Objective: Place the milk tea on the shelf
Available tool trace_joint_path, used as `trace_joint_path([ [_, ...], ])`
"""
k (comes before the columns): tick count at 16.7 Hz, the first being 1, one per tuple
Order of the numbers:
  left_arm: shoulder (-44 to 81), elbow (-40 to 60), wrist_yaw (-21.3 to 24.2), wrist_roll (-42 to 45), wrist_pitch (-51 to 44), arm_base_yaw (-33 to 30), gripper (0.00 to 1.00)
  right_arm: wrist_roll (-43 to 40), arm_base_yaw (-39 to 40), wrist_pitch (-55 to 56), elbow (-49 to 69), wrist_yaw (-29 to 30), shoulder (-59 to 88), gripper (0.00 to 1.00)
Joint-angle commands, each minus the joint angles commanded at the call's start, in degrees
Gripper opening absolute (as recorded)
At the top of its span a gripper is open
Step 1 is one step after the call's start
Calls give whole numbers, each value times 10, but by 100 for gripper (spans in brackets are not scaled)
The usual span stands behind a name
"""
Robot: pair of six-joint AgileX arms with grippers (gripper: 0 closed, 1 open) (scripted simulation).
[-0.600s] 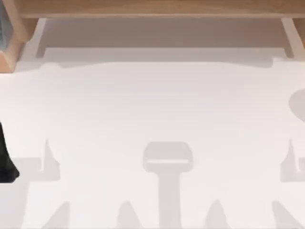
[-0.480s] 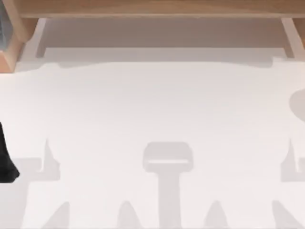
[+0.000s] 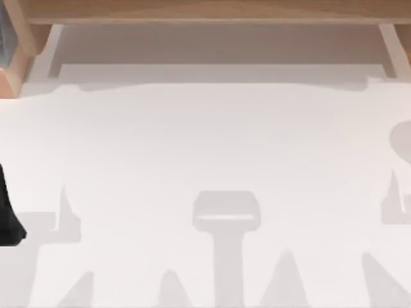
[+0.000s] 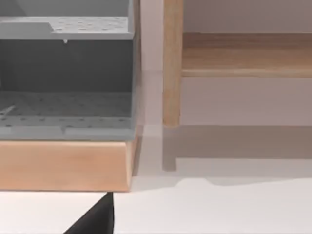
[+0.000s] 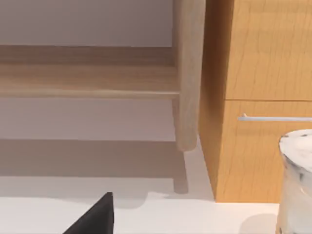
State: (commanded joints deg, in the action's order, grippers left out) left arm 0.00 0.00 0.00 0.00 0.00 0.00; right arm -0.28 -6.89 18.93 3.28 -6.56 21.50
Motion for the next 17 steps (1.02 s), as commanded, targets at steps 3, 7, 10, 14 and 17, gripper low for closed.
trace_joint_path([
  [3,0,0,0,0,0,0,100,-4,-47,126,21,-41,165,100],
  [7,0,0,0,0,0,0,100,-11,-112,305,53,-101,411,100],
  [10,0,0,0,0,0,0,100,-16,-159,436,78,-144,584,100],
  [14,0,0,0,0,0,0,100,-23,-210,585,108,-193,769,100],
  [17,0,0,0,0,0,0,100,-26,-238,663,124,-219,862,100],
])
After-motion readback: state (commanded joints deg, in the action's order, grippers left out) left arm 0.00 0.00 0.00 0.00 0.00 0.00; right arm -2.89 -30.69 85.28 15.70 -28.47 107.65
